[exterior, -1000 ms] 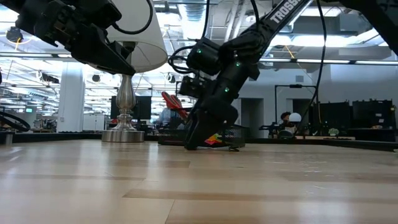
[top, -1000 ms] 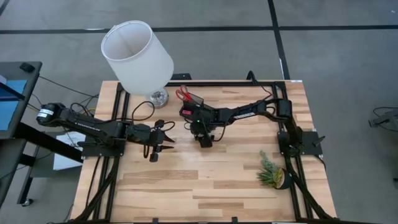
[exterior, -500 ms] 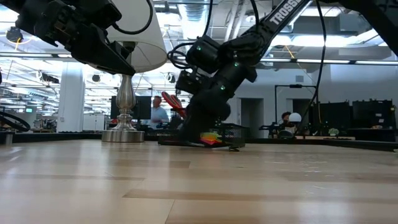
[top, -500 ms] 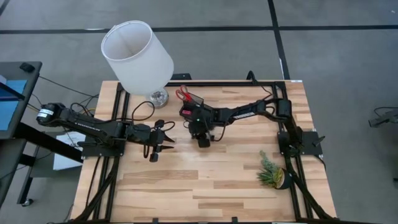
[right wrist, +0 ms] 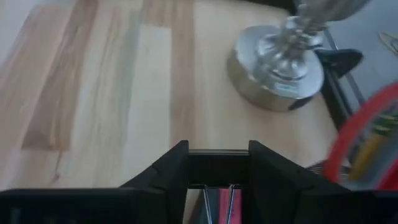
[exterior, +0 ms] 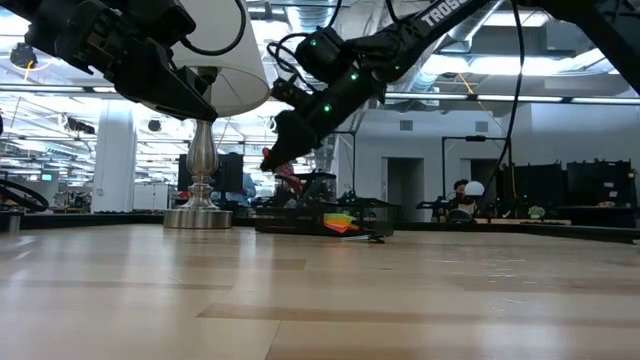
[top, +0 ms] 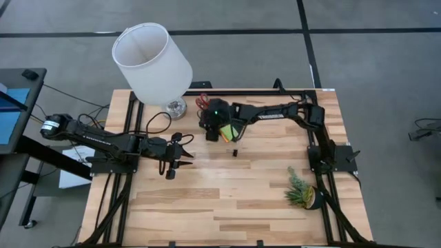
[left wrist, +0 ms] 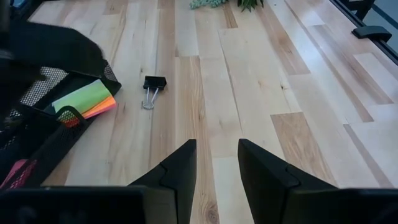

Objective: Pick and place office supplies into organizer
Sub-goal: Put the left black binder clip into the black desk organizer, then put the black binder clip into the black desk organizer

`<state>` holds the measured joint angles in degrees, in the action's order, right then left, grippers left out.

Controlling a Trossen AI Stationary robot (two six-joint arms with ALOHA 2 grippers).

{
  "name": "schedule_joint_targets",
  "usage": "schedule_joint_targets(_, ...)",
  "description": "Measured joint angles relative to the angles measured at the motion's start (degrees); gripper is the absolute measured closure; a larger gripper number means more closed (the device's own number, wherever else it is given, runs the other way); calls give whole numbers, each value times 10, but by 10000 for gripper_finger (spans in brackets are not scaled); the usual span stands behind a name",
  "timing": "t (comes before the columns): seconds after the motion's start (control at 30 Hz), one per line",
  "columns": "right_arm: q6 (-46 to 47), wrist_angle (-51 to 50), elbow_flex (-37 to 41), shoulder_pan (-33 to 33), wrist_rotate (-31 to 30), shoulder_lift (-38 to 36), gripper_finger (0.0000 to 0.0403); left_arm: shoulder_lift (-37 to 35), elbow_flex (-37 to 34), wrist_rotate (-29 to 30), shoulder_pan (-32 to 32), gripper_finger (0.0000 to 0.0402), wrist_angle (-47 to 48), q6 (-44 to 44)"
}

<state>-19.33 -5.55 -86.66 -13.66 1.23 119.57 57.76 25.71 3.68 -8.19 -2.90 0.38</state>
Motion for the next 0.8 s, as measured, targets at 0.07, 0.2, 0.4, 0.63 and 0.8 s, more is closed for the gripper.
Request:
schedule_joint_targets(0.07, 15, -5, -10, -8, 0, 0, 275, 0, 0, 0, 0, 290, 0, -2)
schedule_joint_targets(0.2, 49, -18, -12, -18, 1, 0, 262, 0, 0, 0, -1, 290, 1, -4)
schedule_joint_targets(0.4, 58, -60, -11, -13, -40, 9, 218, 0, 0, -2, -1, 290, 5, -7)
schedule_joint_targets(0.63, 59, -53, -12, -5, -73, 9, 234, 0, 0, -2, -1, 290, 4, -11)
schedule_joint_targets(0.8, 58, -96, -12, 7, -73, 7, 222, 0, 0, -2, -1, 290, 5, -13)
